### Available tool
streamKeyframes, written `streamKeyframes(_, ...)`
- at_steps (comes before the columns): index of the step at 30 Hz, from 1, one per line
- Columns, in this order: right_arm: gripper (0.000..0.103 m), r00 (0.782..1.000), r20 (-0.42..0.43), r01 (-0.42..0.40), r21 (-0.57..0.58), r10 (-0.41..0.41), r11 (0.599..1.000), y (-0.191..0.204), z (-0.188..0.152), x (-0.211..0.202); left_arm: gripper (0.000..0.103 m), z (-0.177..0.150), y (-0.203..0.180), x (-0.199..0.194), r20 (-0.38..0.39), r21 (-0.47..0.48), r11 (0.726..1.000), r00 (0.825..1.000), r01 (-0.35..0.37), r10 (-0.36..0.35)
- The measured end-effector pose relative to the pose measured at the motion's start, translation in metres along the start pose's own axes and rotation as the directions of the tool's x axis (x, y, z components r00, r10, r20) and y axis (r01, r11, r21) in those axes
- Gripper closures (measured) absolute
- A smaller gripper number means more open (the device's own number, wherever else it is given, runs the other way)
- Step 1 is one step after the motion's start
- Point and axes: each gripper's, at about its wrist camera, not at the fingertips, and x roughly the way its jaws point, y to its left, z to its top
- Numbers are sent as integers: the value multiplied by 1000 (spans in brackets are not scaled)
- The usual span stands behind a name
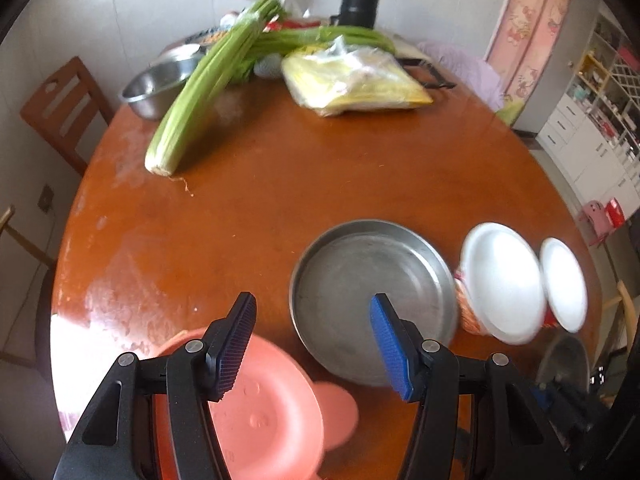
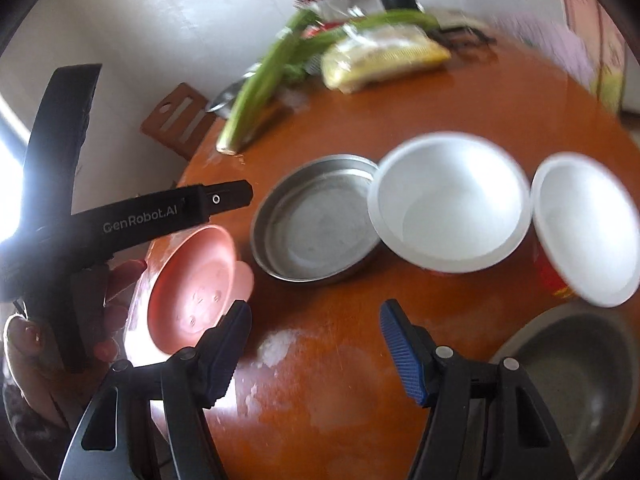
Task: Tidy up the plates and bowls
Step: 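Move the left tool to the shallow steel tray and grasp its rim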
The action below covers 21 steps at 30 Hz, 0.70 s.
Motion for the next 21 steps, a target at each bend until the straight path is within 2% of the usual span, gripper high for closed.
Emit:
streamKeyframes(2, 37, 1000, -28, -7, 58, 9, 998, -6, 2, 14, 42, 7, 4, 13, -19, -14, 1000, 1000, 13, -13)
streamKeyframes(7, 37, 999, -19, 40, 82, -39, 996, -3, 9, 32, 42, 15, 4, 45, -71, -22, 1000, 997, 19, -20)
streamKeyframes(14, 37, 995, -9, 99, 89, -98, 991, -1, 25, 49, 44, 16, 5, 68, -105, -33, 999, 994, 36, -40)
streamKeyframes(16, 37, 994, -16, 106, 98, -105, 990, -4, 27, 53, 48, 16, 6, 74, -114, -34, 999, 993, 38, -41)
streamKeyframes(17, 38, 994, -7, 106, 95, -106, 990, -5, 27, 54, 56, 16, 6, 77, -121, -36, 998, 992, 43, -47)
streamKeyframes(19, 38, 994, -2, 108, 88, -108, 990, -4, 28, 56, 64, 13, 6, 76, -114, -39, 998, 992, 56, -60)
streamKeyframes(20, 38, 995, -6, 96, 87, -95, 992, -3, 29, 57, 73, 13, 5, 75, -113, -39, 997, 991, 69, -73)
streamKeyframes(21, 37, 996, -6, 94, 84, -94, 992, -2, 29, 58, 74, 12, 5, 75, -112, -37, 997, 991, 67, -70)
